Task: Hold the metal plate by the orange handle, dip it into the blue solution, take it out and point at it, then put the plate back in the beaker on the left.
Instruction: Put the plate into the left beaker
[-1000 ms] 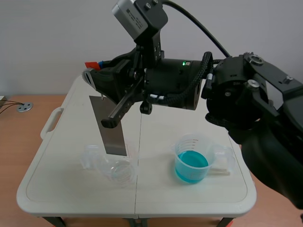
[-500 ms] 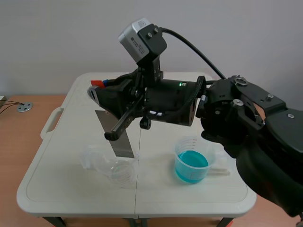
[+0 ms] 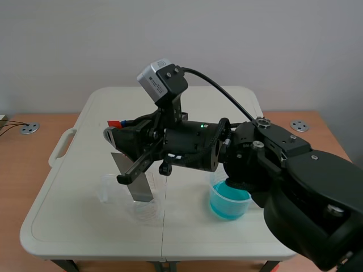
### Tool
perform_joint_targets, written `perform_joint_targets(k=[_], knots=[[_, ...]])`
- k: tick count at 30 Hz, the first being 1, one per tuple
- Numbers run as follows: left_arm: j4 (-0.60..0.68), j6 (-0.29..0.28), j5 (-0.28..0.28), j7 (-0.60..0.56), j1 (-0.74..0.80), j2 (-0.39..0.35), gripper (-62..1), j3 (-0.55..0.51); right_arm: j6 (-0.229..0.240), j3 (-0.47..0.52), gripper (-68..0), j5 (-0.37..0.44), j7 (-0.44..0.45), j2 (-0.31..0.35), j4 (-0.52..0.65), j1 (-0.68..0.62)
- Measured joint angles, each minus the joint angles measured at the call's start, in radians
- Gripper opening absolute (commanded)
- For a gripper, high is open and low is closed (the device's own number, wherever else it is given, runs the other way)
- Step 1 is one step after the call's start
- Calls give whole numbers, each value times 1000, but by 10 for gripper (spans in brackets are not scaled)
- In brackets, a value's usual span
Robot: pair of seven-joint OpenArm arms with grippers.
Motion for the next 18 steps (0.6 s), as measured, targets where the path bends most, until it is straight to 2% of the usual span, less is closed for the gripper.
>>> perform_joint_targets(k=[18], knots=[[0, 0, 0, 0, 0, 0, -577, 0, 0, 0, -662, 1, 18, -1, -21, 0]])
